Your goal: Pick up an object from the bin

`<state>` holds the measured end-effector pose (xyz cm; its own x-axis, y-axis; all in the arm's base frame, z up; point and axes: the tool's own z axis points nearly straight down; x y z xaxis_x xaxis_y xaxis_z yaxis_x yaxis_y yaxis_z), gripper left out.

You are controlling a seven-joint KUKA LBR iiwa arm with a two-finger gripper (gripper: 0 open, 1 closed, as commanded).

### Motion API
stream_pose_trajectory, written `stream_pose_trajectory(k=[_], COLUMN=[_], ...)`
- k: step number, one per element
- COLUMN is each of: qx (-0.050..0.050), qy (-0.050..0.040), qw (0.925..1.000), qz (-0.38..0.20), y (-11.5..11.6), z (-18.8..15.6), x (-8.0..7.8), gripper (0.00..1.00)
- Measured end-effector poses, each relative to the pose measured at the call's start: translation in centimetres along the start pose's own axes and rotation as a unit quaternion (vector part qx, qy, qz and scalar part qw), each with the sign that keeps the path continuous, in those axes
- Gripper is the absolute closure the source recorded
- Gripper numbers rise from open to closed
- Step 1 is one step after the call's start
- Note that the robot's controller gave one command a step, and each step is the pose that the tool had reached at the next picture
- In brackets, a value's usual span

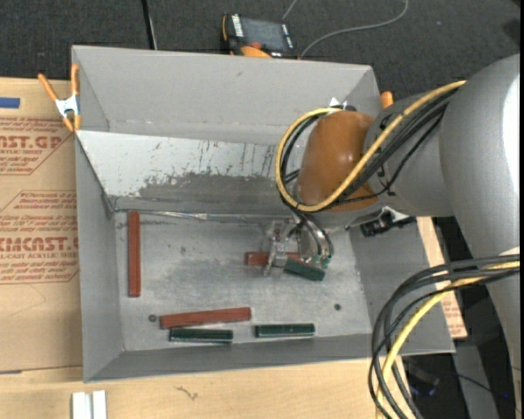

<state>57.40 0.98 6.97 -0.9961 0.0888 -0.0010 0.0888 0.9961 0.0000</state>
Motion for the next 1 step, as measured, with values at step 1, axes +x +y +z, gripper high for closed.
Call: stream_pose_trajectory(k=[1], qx=[0.0], qy=[0.0001], qw=[0.9718], qz=[-0.236], y=[0.74], z=[0.0], x=[1.42], gripper=[1.0])
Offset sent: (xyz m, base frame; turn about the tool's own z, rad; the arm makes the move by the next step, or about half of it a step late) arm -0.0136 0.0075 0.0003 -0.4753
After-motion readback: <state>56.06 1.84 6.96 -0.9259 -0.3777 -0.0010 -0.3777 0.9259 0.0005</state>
